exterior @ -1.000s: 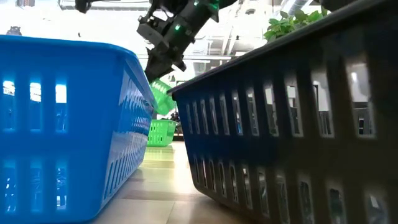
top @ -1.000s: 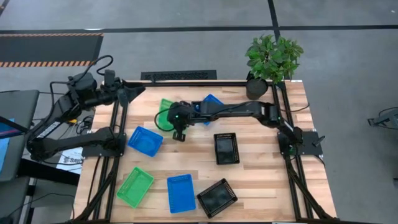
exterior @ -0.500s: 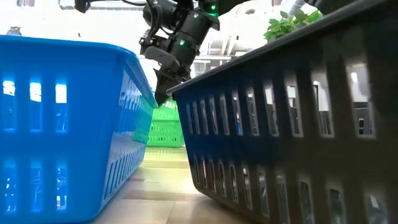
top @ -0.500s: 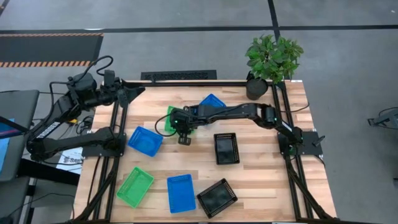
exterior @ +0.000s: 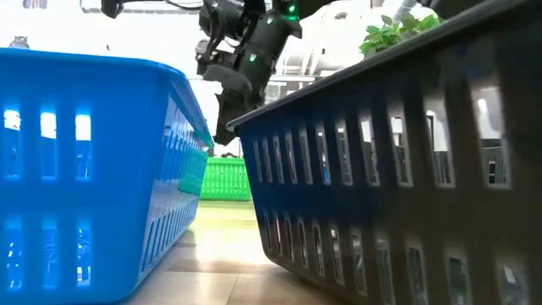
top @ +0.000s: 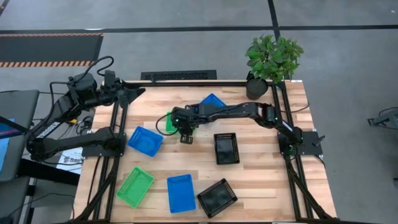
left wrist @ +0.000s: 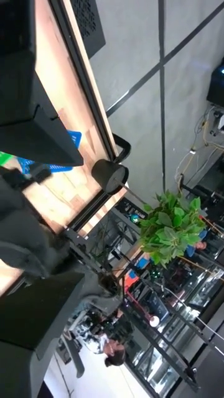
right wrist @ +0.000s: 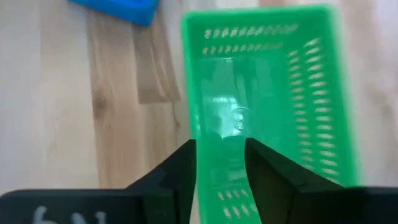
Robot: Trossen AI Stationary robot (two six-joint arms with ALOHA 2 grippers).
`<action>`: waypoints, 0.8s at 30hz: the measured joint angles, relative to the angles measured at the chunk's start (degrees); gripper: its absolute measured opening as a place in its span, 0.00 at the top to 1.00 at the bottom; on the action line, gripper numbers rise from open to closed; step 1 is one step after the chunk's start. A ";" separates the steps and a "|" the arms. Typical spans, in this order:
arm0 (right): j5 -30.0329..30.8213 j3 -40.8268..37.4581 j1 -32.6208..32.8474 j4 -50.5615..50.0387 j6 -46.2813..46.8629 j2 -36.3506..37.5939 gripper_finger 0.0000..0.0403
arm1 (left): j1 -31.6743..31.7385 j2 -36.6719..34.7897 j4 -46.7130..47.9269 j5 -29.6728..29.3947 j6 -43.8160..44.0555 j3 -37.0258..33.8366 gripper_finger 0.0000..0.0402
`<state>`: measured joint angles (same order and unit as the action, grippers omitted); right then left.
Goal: Stack baskets by color
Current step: Stack the middle blue bin on the top blue bin
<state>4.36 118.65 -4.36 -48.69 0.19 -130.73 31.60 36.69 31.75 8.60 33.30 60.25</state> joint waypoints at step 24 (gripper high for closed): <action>2.11 -13.12 3.30 -31.19 25.39 17.07 0.58 | 0.01 -0.02 7.97 2.18 -0.49 0.04 0.31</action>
<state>6.48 105.52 -1.07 -79.87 25.58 -113.66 31.62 36.67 39.71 10.78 32.81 60.29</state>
